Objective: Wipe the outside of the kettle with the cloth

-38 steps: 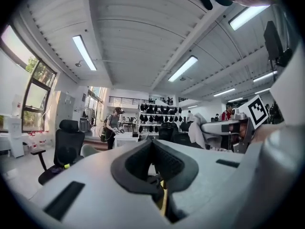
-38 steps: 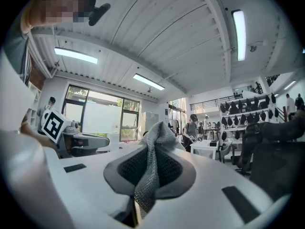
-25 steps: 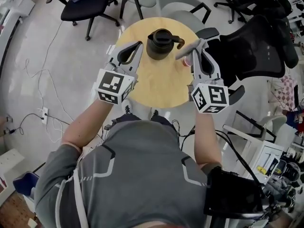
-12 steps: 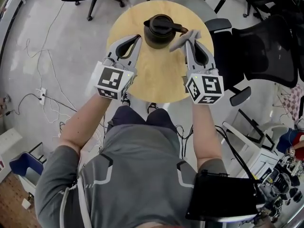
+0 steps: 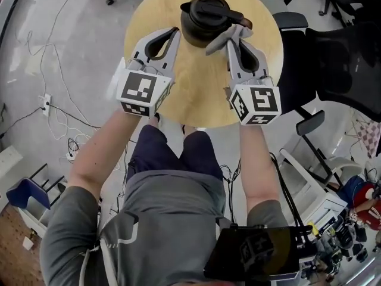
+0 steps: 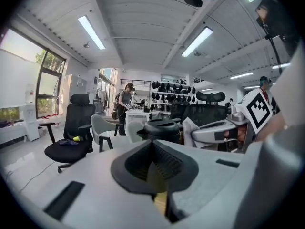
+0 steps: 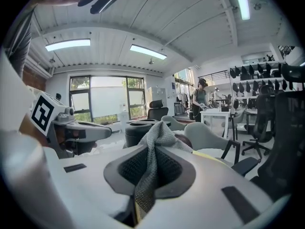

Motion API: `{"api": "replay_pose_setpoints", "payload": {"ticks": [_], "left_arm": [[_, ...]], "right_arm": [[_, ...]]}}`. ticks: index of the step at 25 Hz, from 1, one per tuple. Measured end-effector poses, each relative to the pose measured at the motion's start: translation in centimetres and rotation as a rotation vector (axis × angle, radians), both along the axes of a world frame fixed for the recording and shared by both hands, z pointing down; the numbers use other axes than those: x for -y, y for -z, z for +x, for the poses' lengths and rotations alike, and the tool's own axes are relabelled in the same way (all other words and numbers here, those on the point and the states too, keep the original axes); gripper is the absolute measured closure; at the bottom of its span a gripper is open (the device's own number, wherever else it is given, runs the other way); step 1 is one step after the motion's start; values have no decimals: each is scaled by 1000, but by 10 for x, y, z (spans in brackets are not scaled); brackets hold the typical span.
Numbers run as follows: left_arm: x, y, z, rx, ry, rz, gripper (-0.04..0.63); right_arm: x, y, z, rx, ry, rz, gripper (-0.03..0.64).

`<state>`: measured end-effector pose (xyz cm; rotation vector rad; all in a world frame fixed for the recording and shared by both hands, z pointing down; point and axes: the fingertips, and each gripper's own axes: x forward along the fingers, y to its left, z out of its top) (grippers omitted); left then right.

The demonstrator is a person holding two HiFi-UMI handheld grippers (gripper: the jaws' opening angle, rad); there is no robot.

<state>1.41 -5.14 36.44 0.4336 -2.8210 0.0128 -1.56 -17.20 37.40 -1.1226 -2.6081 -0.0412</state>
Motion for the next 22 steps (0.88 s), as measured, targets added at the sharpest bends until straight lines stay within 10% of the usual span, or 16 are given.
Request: {"api": "replay_pose_setpoints", "payload": {"ticks": [22], "left_arm": [[-10,-80,-13,-9,86,62,588]], "right_arm": [[-14,-98,-10,-45,62,-45,562]]}}
